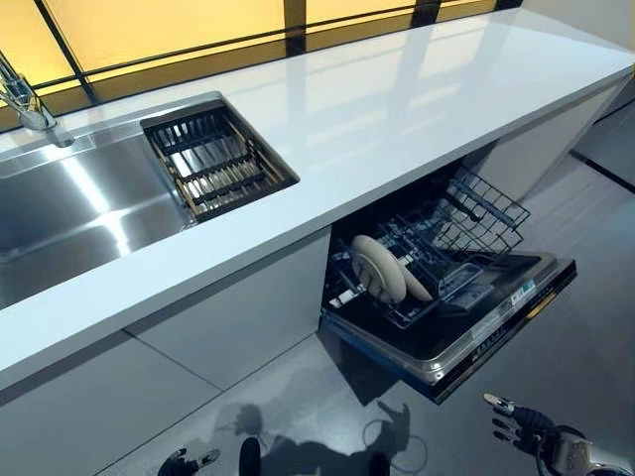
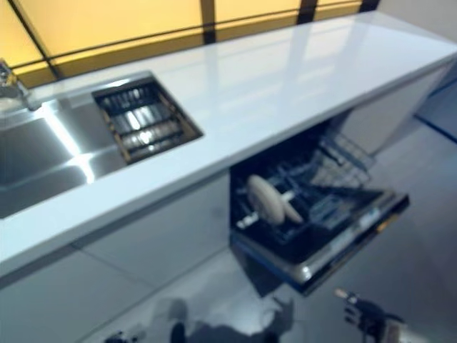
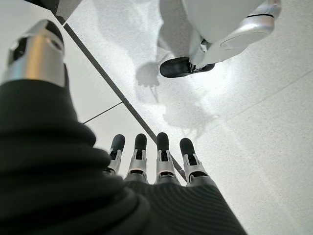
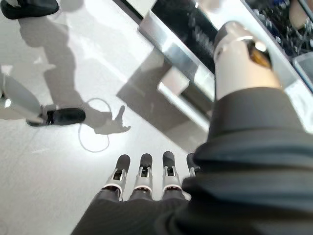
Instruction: Take plates into dishwasher
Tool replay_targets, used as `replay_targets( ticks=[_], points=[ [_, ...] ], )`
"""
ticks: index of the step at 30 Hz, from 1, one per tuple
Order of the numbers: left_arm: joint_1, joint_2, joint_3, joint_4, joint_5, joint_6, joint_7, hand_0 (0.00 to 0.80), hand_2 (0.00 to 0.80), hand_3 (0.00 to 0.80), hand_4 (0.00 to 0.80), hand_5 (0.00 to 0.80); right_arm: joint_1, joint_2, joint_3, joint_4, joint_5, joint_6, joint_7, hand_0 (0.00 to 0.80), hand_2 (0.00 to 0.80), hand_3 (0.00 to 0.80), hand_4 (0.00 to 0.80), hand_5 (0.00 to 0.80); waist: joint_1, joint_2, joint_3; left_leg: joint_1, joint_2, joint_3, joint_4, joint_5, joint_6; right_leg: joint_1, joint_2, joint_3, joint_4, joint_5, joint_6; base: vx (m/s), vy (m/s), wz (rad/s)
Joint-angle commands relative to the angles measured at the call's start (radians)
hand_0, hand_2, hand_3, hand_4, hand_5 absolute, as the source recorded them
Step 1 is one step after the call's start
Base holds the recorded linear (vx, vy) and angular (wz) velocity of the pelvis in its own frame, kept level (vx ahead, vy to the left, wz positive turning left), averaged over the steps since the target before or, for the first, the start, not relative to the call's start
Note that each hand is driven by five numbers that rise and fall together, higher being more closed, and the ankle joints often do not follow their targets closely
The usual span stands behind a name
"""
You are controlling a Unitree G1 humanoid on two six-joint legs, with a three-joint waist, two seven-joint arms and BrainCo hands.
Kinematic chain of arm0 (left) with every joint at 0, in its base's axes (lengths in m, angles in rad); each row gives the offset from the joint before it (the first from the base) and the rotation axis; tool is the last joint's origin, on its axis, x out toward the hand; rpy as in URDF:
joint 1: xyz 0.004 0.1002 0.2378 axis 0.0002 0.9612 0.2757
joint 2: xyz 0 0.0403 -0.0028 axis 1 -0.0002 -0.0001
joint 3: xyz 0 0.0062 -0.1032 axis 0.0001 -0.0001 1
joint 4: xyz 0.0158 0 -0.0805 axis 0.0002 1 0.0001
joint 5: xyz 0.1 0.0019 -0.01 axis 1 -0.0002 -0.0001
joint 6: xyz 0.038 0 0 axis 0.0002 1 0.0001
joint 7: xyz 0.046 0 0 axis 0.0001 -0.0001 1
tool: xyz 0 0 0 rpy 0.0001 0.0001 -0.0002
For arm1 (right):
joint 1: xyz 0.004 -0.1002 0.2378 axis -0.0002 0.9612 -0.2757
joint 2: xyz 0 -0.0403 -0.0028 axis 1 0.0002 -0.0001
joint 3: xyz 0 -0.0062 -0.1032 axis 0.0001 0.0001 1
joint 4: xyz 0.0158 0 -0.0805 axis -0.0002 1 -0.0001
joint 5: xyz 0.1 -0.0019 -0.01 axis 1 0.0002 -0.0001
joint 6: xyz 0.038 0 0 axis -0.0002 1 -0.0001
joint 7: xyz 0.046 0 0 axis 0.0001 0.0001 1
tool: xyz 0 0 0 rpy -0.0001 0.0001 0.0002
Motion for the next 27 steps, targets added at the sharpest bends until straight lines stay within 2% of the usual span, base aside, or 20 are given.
replay_targets(
  ticks=[1, 10, 18, 24, 27],
  points=[
    [-0.068, 0.004, -0.038, 0.038, -0.023, -0.015, 0.017, 0.0, 0.0, 0.0, 0.0, 0.0, -0.061, -0.009, 0.023, -0.052, 0.005, -0.006, -0.011, 0.0, 0.0, 0.0, 0.0, 0.0, 0.021, -0.028, 0.011, -0.047, -0.041, -0.013, -0.005, 0.025, 0.071, -0.024, -0.005, 0.011, 0.14, -0.086, -0.037, -0.005, 0.024, 0.04],
    [-0.072, 0.003, -0.043, 0.044, -0.04, -0.033, 0.02, 0.0, 0.0, 0.0, 0.0, 0.0, -0.127, 0.04, 0.05, -0.051, 0.058, -0.056, -0.034, 0.0, 0.0, 0.0, 0.0, 0.0, 0.038, -0.008, 0.019, -0.044, -0.058, -0.033, -0.005, 0.022, 0.084, -0.036, -0.019, 0.004, 0.164, -0.089, -0.039, 0.007, 0.006, 0.08],
    [-0.081, 0.011, -0.065, 0.036, -0.04, -0.031, 0.016, 0.0, 0.0, 0.0, 0.0, 0.0, -0.248, 0.038, 0.051, 0.037, 0.114, -0.082, -0.037, 0.0, 0.0, 0.0, 0.0, 0.0, 0.067, 0.024, 0.032, -0.055, -0.07, -0.052, -0.005, 0.026, 0.088, -0.047, -0.031, -0.017, 0.179, -0.093, -0.041, 0.006, -0.006, 0.05],
    [-0.066, 0.023, -0.072, 0.027, -0.044, -0.035, 0.0, 0.0, 0.0, 0.0, 0.0, 0.0, -0.352, 0.026, 0.069, 0.012, 0.136, -0.114, -0.008, 0.0, 0.0, 0.0, 0.0, 0.0, 0.089, 0.055, 0.054, -0.074, -0.089, -0.068, -0.005, 0.03, 0.09, -0.072, -0.046, -0.034, 0.202, -0.099, -0.047, -0.025, 0.019, 0.09],
    [-0.059, 0.026, -0.072, 0.03, -0.037, -0.04, -0.012, 0.0, 0.0, 0.0, 0.0, 0.0, -0.378, 0.024, 0.085, -0.009, 0.137, -0.138, 0.009, 0.0, 0.0, 0.0, 0.0, 0.0, 0.093, 0.06, 0.056, -0.076, -0.096, -0.072, -0.005, 0.029, 0.091, -0.079, -0.049, -0.038, 0.208, -0.099, -0.048, -0.006, 0.012, 0.04]
  ],
)
